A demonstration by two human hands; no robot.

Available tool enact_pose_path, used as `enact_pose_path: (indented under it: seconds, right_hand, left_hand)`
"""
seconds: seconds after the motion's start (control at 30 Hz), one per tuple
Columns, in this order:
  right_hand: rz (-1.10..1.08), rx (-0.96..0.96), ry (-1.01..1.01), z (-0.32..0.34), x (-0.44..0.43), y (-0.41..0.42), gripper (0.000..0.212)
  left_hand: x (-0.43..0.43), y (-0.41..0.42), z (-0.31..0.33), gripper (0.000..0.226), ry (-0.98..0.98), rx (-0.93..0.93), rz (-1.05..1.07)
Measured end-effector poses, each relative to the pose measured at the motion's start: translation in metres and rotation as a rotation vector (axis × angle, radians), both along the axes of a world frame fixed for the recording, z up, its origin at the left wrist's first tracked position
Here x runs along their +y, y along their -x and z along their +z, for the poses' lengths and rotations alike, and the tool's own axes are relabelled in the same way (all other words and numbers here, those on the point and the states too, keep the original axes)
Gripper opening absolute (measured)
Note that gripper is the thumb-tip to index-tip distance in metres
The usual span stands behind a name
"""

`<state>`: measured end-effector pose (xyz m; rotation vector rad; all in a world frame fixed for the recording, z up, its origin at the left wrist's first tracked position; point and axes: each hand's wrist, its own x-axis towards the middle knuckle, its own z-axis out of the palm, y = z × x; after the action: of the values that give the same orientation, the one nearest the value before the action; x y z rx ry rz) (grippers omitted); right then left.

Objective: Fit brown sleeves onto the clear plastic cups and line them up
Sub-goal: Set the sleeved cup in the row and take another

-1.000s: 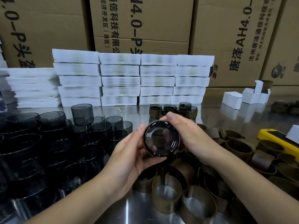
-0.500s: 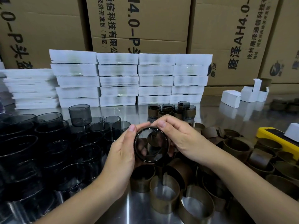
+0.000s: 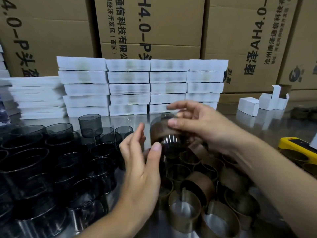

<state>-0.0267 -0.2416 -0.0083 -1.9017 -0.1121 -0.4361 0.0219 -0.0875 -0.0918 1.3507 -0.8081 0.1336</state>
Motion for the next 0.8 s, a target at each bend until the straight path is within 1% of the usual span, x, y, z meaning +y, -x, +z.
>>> enact_pose_path:
  seconds: [0.03, 0.07, 0.13, 0.17, 0.2, 0.23, 0.27, 0.37, 0.47, 0.57, 0.67, 0.73, 0.8]
  right_hand:
    - [-0.088, -0.032, 0.053, 0.009, -0.003, -0.01, 0.035]
    - [-0.187, -0.063, 0.109, 0.015, -0.008, -0.022, 0.029]
    - [-0.328, -0.076, 0.199, 0.025, -0.017, -0.051, 0.02]
    - [-0.354, -0.046, 0.223, 0.026, -0.022, -0.066, 0.019]
    - [-0.356, 0.004, 0.243, 0.024, -0.027, -0.08, 0.021]
    - [-0.349, 0.066, 0.27, 0.021, -0.032, -0.093, 0.024]
    - [-0.342, 0.136, 0.306, 0.016, -0.036, -0.105, 0.027]
    - [-0.35, 0.321, 0.453, -0.003, -0.043, -0.131, 0.032]
    - [-0.344, 0.434, 0.484, -0.019, -0.04, -0.143, 0.03]
    - [-0.375, 0.477, 0.577, -0.028, -0.038, -0.145, 0.023]
    - [-0.393, 0.49, 0.677, -0.034, -0.038, -0.143, 0.039]
    - [-0.384, 0.476, 0.718, -0.031, -0.035, -0.139, 0.041]
    - [-0.34, 0.419, 0.695, -0.022, -0.024, -0.131, 0.042]
  left_hand:
    - [0.001, 0.002, -0.001, 0.038, -0.047, -0.067, 0.022]
    - [0.002, 0.003, -0.002, 0.032, -0.103, -0.191, 0.044]
    - [0.003, 0.008, -0.003, 0.019, -0.22, -0.531, 0.039]
    - [0.004, 0.01, -0.004, 0.015, -0.258, -0.694, 0.007]
    - [0.005, 0.012, -0.006, 0.016, -0.276, -0.814, -0.039]
    - [0.007, 0.014, -0.006, 0.018, -0.288, -0.882, -0.087]
    - [0.008, 0.014, -0.006, 0.019, -0.303, -0.907, -0.134]
    - [0.013, 0.014, -0.002, 0.018, -0.375, -0.881, -0.245]
    - [0.014, 0.014, -0.002, 0.016, -0.403, -0.879, -0.267]
    - [0.014, 0.015, -0.002, 0.015, -0.404, -0.876, -0.273]
    - [0.013, 0.014, -0.004, 0.015, -0.4, -0.874, -0.282]
    - [0.011, 0.012, -0.007, 0.013, -0.371, -0.848, -0.298]
    - [0.01, 0.011, -0.008, 0.012, -0.362, -0.828, -0.305]
